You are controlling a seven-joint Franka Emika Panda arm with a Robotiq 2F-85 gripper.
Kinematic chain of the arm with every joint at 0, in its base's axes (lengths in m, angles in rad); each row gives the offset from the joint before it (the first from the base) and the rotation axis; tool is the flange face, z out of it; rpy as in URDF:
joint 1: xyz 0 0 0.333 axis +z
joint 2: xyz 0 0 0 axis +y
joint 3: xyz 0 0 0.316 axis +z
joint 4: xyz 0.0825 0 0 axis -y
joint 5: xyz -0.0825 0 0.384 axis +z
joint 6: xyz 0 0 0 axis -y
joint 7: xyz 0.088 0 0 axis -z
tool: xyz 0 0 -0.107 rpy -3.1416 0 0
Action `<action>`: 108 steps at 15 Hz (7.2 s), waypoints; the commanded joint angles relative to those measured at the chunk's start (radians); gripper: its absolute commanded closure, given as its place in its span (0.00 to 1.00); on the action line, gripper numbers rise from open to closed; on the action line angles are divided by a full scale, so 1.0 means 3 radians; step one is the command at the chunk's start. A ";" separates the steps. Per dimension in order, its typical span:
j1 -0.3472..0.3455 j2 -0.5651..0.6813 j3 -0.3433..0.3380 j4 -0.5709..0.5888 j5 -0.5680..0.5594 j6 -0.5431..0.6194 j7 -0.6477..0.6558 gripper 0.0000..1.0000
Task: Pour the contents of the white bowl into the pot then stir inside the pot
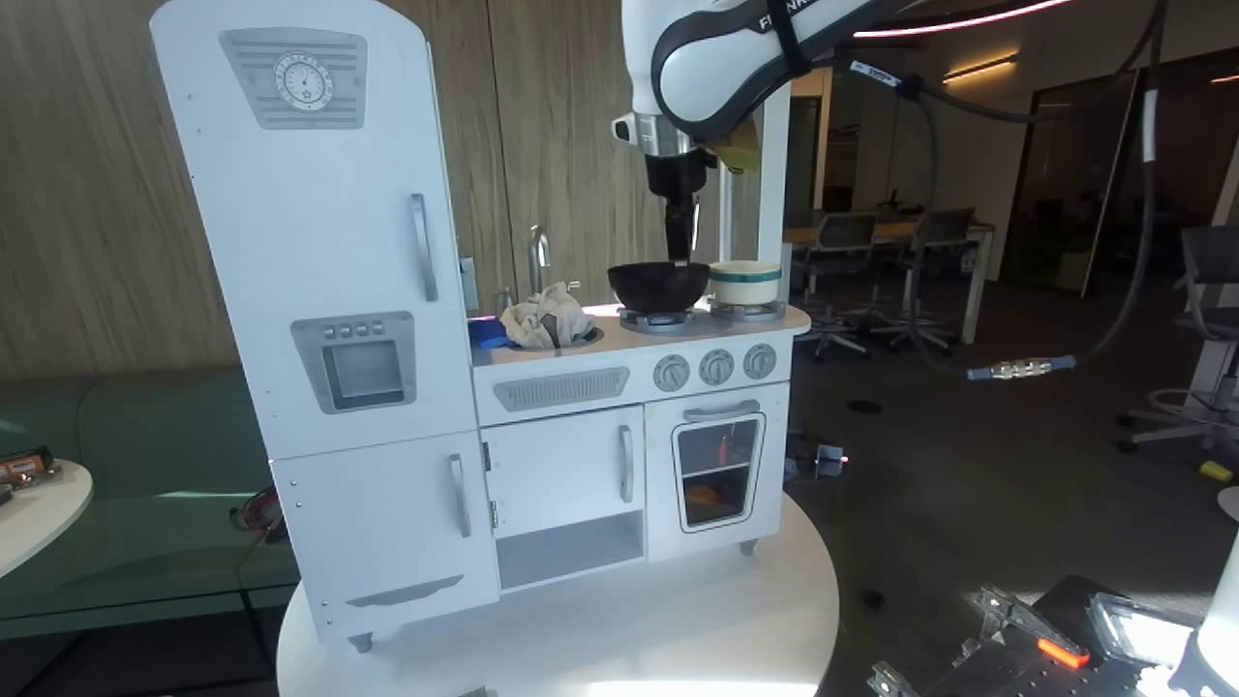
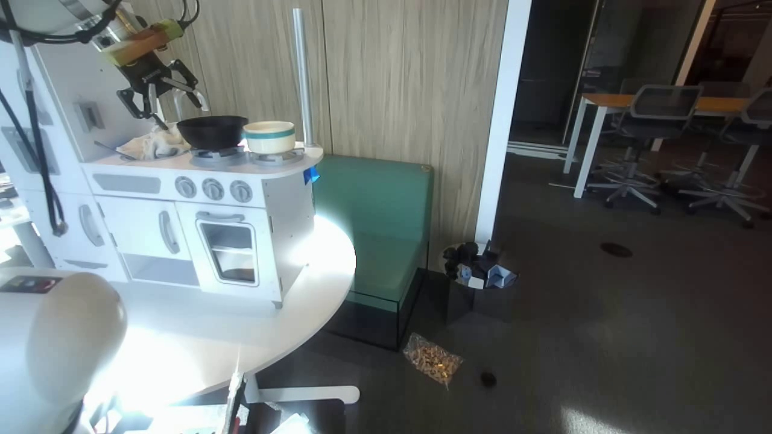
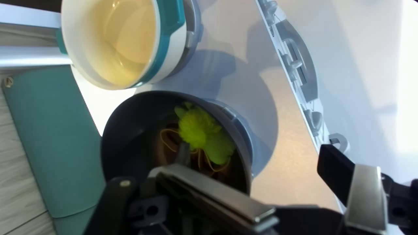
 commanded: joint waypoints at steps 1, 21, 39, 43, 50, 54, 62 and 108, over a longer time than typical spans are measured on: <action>0.0130 -0.0063 0.0137 -0.0126 0.0038 0.0053 -0.0409 0.00; 0.0215 0.0804 0.0354 0.0589 0.0740 0.0690 -0.2112 0.00; 0.0310 0.0844 0.0346 0.0520 0.0688 0.0810 -0.1535 0.99; 0.0308 0.0844 0.0337 0.0534 0.0657 0.0883 -0.1464 0.98; 0.0175 0.0336 0.0379 0.0237 0.0988 0.1071 -0.1450 0.98; 0.0151 -0.0064 0.0303 0.0143 0.1099 0.1368 -0.1276 0.98; -0.0053 -0.0752 -0.0118 0.0021 0.0984 0.1652 -0.0656 0.98; -0.0249 0.0045 -0.0217 -0.0090 0.1214 0.1821 -0.0922 0.98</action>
